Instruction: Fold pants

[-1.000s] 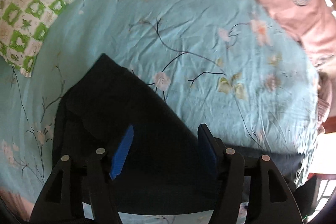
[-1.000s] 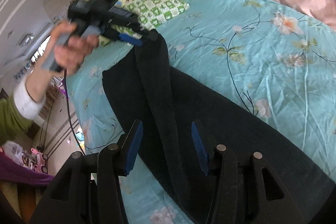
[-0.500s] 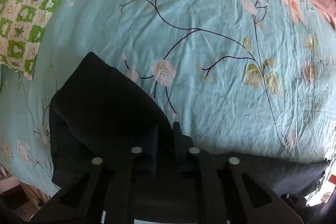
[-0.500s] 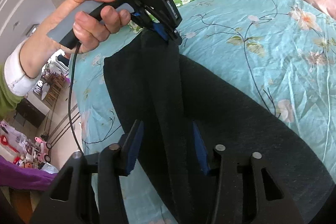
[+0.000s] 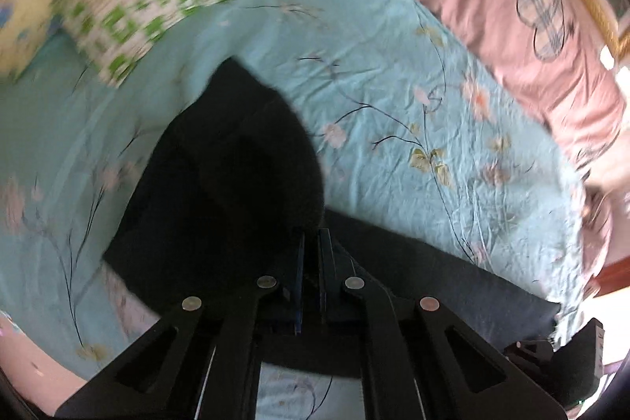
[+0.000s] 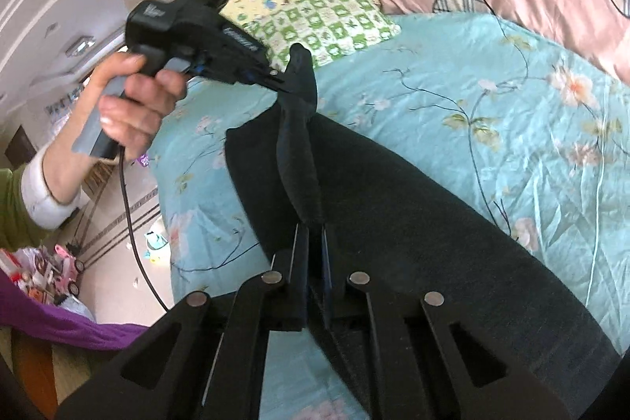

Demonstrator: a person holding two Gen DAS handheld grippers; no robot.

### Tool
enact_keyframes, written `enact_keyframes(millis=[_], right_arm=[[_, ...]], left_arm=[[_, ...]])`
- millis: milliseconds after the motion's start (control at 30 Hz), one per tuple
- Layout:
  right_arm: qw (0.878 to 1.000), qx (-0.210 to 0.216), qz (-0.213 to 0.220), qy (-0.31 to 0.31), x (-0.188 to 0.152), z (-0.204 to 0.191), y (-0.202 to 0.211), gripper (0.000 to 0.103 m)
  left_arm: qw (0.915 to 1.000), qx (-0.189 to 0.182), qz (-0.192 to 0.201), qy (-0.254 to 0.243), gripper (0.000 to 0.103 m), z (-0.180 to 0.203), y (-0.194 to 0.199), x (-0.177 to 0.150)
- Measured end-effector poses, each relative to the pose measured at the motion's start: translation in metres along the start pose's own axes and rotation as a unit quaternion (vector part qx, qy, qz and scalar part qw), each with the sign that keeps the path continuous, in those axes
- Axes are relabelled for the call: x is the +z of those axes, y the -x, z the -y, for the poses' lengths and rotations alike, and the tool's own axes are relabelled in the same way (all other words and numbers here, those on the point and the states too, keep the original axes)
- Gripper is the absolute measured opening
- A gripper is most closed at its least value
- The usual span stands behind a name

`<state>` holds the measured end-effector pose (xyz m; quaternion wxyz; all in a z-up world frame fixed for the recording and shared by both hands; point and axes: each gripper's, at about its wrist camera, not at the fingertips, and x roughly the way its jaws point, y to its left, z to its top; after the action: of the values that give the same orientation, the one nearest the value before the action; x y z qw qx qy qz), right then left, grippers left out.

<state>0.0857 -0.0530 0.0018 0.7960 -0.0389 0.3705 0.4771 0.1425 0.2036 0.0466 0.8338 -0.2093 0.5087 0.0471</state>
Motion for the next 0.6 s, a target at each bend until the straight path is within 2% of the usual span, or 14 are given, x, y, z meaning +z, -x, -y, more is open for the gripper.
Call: enact_keyframes(millis=[167,400,600], right_arm=[[1.000,-0.013,-0.013,0.025,-0.010,-0.015,-0.002,0.006],[0.997,-0.038,-0.037,0.052,-0.019,-0.031,-0.012,0.006],[0.995,-0.052,-0.052,0.065,-0.021,-0.036,-0.016,0.006]], left_arm=[[0.9982,-0.040,0.023,0.037,0.003,-0.038,0.011,-0.036],[0.9905,-0.099,0.041,0.086,0.003,-0.078,0.000,-0.062],[0.9868,-0.118,0.037,0.105,0.003,-0.093,-0.006,-0.080]])
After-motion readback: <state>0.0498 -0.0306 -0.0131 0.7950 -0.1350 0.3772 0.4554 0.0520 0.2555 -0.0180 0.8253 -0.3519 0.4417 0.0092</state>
